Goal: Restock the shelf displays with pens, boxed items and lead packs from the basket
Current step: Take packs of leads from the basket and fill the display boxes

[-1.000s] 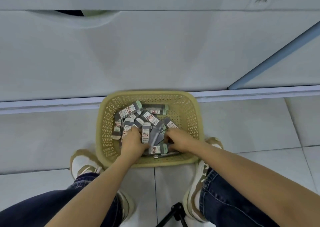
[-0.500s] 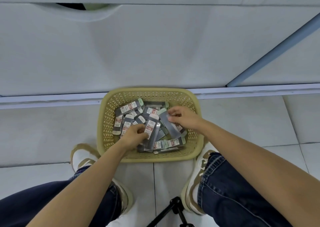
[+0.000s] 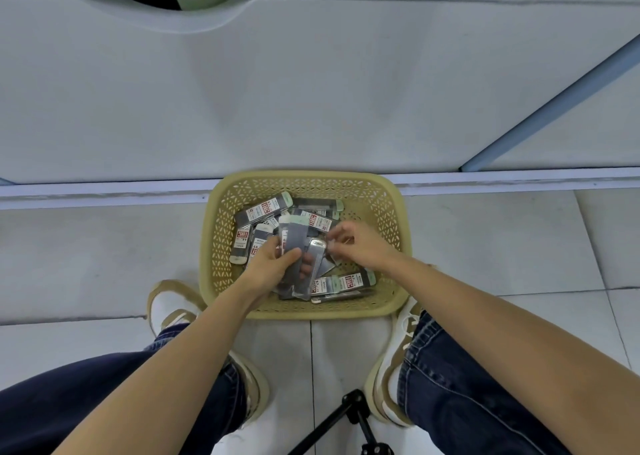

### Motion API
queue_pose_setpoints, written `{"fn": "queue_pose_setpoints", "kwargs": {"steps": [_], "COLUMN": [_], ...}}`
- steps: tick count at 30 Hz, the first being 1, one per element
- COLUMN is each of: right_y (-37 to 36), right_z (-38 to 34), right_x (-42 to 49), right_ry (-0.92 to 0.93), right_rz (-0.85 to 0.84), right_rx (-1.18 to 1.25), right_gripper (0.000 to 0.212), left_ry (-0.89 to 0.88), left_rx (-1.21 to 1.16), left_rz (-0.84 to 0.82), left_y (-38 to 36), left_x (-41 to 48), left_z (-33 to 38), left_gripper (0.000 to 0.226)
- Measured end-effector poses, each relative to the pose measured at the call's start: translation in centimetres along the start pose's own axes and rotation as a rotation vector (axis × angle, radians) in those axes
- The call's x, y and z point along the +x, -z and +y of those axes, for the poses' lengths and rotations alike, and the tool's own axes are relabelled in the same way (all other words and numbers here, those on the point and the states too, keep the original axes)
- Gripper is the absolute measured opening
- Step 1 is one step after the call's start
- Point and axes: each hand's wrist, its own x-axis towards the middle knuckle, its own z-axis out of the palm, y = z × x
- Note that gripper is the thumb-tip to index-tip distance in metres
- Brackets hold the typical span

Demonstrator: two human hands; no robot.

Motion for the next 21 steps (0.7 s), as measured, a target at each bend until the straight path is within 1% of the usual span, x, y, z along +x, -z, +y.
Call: {"fn": "queue_pose_setpoints", "kwargs": {"steps": [2, 4, 6, 9, 11, 13, 16, 18, 21], "right_y": [-0.7, -1.7, -2.6, -3.2, -3.1, -2.6, -0.6, 1.3, 3.9], "right_z": [1.0, 1.6, 1.7, 1.6, 1.5, 1.4, 0.8, 0.0, -1.0], "right_x": [-0.4, -0.7, -0.7, -0.4, -0.3, -0.2, 0.2, 0.4, 0.5], "right_ry": [0.0, 0.011, 0.05, 0.103, 0.101, 0.082, 0.071, 0.103, 0.172], "right_rz": [-0.107, -0.165, -0.147, -0.1, -0.126, -0.171, -0.2, -0.191, -0.168], "right_rx": [-0.3, -0.467, -0.601, -0.751, -0.763, -0.711, -0.535, -0.433, -0.343], "right_gripper": [0.03, 0.037, 0.04, 0.035, 0.034, 0.032, 0.025, 0.021, 0.017], "left_ry": [0.017, 0.038, 0.06, 0.064, 0.061, 0.059, 0.051, 0.046, -0.003], "left_rx": [0.027, 0.054, 0.095, 0.144, 0.156, 0.16, 0.181, 0.168, 0.154], "left_rz": [0.027, 0.033, 0.032, 0.013, 0.012, 0.011, 0.019, 0.031, 0.038], "left_y": [0.7, 1.1, 1.2, 1.0, 1.0, 1.0, 0.9, 0.7, 0.2], "left_x": [0.0, -0.1, 0.0, -0.1, -0.1, -0.1, 0.1, 0.1, 0.0], "left_z": [-0.2, -0.5, -0.9, -1.2, -1.2, -1.0, -0.6, -0.4, 0.3], "left_gripper": [0.015, 0.015, 0.013, 0.013, 0.013, 0.013, 0.017, 0.02, 0.024]}}
